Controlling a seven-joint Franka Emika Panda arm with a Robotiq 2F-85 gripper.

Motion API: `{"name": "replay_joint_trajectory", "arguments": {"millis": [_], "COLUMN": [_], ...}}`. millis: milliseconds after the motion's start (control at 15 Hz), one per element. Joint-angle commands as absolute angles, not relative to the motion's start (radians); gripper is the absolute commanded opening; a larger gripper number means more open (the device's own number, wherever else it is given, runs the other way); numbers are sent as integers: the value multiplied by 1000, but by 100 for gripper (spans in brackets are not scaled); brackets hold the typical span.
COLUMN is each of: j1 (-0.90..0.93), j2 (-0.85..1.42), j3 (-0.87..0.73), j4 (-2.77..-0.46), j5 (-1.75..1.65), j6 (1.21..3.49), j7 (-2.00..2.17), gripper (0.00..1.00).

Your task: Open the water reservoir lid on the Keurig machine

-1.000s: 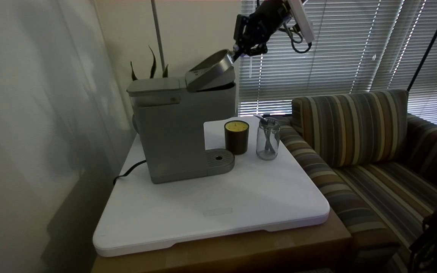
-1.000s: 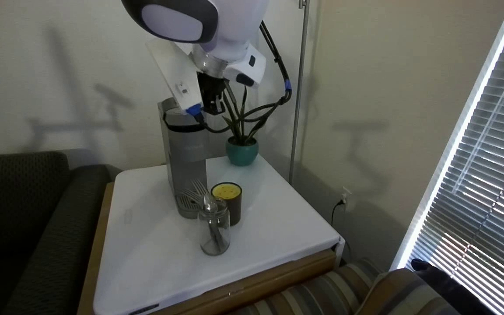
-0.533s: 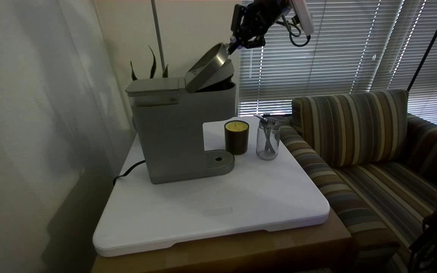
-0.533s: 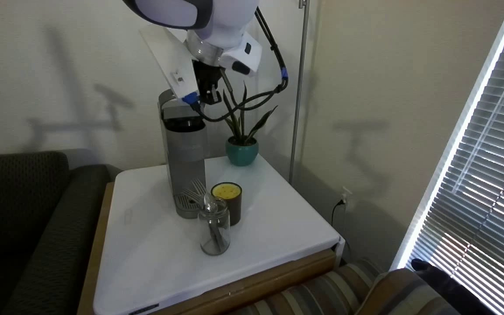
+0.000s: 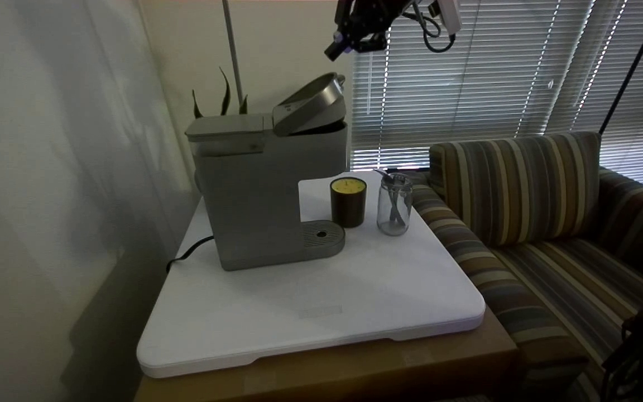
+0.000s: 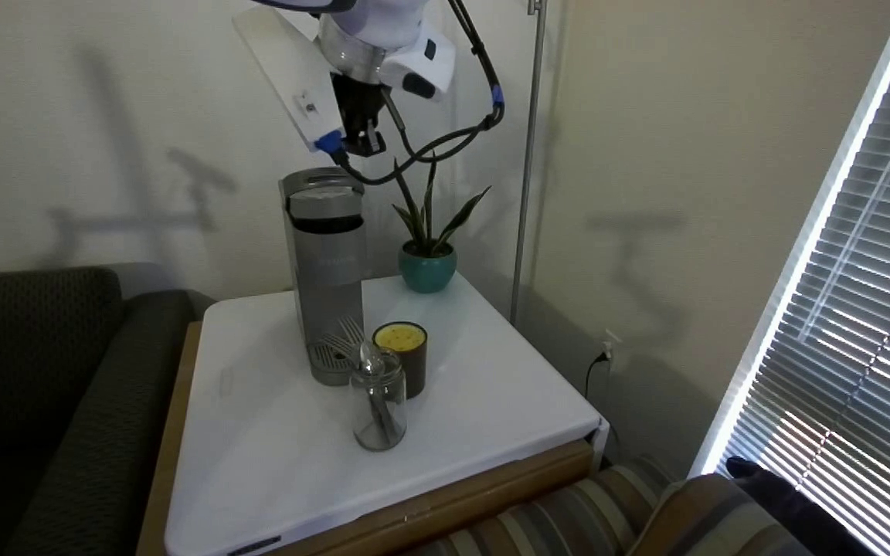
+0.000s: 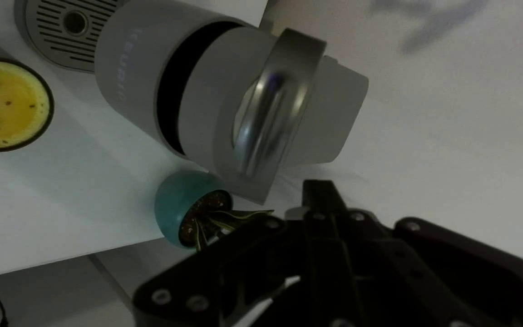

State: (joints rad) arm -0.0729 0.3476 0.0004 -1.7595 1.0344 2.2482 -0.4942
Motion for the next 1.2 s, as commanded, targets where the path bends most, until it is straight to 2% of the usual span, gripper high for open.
{"name": "replay_joint_trajectory", "arguments": {"millis": [0, 533, 1133], "j1": [-80, -71, -91], "j2": [331, 277, 279], "j3": [13, -44, 4], "j4": [-1761, -1879, -1910], "j5": [1028, 771, 755], "j6": [2224, 2416, 2374], "j7": [-477, -320, -260], "gripper": [0, 0, 0]}}
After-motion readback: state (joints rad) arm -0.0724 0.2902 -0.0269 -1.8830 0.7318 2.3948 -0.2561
